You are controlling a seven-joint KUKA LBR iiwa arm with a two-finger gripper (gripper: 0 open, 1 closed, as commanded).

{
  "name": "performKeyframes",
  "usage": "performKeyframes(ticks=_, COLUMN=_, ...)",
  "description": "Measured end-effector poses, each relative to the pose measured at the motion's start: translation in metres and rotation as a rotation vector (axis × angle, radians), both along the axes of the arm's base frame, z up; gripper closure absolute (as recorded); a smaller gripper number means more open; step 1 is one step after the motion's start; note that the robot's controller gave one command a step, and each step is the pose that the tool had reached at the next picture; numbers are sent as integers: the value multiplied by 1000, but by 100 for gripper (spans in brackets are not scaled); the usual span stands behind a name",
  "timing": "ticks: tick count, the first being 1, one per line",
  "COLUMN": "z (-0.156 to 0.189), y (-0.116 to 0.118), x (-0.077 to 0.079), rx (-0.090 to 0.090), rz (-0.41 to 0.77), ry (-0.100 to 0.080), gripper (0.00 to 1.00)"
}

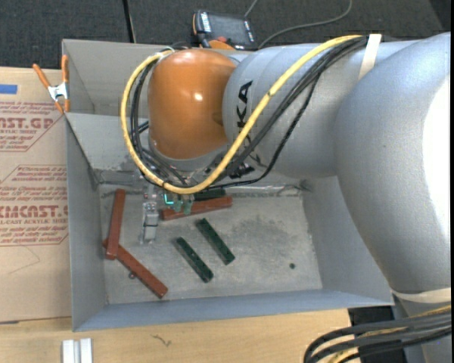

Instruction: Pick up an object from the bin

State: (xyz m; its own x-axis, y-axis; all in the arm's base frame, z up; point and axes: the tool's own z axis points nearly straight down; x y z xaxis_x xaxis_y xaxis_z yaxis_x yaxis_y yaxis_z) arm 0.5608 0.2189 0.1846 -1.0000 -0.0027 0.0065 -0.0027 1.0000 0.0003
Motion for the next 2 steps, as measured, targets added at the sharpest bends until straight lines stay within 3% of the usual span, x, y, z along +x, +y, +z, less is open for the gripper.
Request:
performKeyframes(ticks=1, z=-114, y=-14, x=-6, rx=-3, rz=-195, ry=-1, gripper=0)
performKeyframes(ticks=2, z=-78, y=14, x=16, rx=2, rz=70, ry=-11, gripper=0)
